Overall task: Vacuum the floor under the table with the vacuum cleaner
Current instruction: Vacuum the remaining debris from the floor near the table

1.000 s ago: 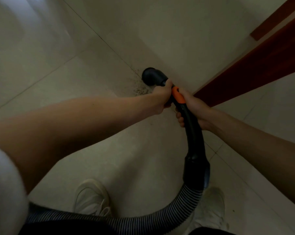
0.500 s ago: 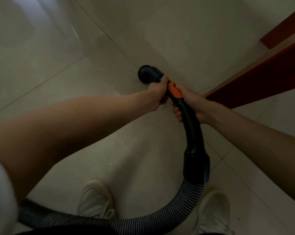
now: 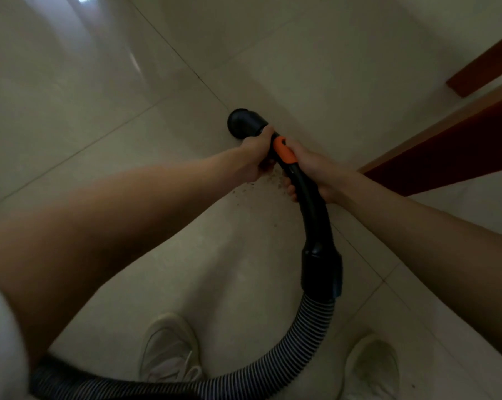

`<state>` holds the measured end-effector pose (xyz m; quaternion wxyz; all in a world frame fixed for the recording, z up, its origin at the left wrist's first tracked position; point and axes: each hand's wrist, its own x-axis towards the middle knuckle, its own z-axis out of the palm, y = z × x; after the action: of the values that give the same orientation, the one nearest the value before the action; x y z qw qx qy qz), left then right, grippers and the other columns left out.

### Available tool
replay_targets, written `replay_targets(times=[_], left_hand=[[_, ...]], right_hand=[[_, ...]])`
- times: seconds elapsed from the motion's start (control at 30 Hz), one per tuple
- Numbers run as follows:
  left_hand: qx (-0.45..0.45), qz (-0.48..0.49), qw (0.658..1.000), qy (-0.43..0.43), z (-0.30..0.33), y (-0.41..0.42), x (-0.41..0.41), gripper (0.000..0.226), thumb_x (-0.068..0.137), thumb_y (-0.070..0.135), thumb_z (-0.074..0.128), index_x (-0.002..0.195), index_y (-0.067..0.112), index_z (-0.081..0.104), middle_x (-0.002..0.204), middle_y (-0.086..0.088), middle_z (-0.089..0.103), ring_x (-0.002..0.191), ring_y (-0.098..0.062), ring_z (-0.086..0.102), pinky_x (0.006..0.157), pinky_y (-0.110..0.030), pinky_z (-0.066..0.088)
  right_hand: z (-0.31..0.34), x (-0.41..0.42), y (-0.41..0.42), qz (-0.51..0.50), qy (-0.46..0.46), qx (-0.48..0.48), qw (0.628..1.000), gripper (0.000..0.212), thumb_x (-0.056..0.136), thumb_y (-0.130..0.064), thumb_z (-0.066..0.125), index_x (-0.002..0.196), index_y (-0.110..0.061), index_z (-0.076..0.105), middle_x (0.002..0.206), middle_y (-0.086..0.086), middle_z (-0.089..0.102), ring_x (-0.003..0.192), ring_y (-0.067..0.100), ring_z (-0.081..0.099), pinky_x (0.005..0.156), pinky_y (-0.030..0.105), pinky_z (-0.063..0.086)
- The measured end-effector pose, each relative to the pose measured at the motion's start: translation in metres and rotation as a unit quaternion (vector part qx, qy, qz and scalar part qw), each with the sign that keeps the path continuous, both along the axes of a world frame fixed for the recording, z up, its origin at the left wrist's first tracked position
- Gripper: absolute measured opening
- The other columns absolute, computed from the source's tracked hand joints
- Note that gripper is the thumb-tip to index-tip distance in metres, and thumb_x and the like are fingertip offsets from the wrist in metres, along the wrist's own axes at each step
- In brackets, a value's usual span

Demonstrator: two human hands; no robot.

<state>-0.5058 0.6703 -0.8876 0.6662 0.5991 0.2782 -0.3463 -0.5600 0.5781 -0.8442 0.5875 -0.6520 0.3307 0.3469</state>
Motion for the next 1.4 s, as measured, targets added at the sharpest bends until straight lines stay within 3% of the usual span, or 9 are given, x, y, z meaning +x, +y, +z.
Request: replay_targets(times=[0.3, 0.63, 0.83, 1.4], left_hand=[[0.029, -0.021, 0.999, 0.001, 0.003, 0.009, -0.025, 0.029, 0.099, 0.035, 0.039, 0.078, 0.015, 0.043, 0.069, -0.004, 0.043, 0.058, -0.014, 0.041, 0.048, -0.024, 0.034], [0.029, -0.055, 0.997, 0.035, 0.017, 0.017, -0.054, 0.029, 0.099, 0.035, 0.038, 0.081, 0.013, 0.045, 0.071, -0.004, 0.043, 0.059, -0.014, 0.041, 0.052, -0.023, 0.037], [0.012, -0.037, 0.999, 0.004, 0.024, 0.016, -0.079, 0.029, 0.099, 0.033, 0.041, 0.078, 0.012, 0.046, 0.067, -0.004, 0.041, 0.055, -0.014, 0.037, 0.052, -0.025, 0.033], [0.029, -0.077, 0.996, 0.028, 0.013, 0.002, -0.14, 0.035, 0.099, 0.04, 0.037, 0.079, 0.011, 0.042, 0.064, -0.004, 0.04, 0.053, -0.014, 0.038, 0.045, -0.024, 0.033]], right_hand=[[0.005, -0.021, 0.007, 0.03, 0.012, 0.001, 0.999, 0.058, 0.097, -0.059, 0.031, 0.076, -0.007, 0.047, 0.043, 0.003, 0.047, 0.032, 0.013, 0.045, 0.037, 0.016, 0.039], [0.02, -0.051, 0.011, 0.039, 0.014, -0.014, 0.999, 0.057, 0.096, -0.058, 0.034, 0.083, -0.005, 0.05, 0.049, 0.006, 0.047, 0.033, 0.014, 0.046, 0.036, 0.018, 0.041], [0.025, -0.078, 0.006, 0.038, -0.013, -0.041, 0.998, 0.054, 0.097, -0.056, 0.036, 0.083, -0.006, 0.052, 0.056, 0.008, 0.05, 0.036, 0.014, 0.048, 0.037, 0.02, 0.042], [0.022, -0.139, -0.004, 0.019, 0.025, -0.047, 0.998, 0.054, 0.097, -0.057, 0.035, 0.083, -0.008, 0.053, 0.053, 0.009, 0.05, 0.036, 0.015, 0.048, 0.037, 0.019, 0.041]])
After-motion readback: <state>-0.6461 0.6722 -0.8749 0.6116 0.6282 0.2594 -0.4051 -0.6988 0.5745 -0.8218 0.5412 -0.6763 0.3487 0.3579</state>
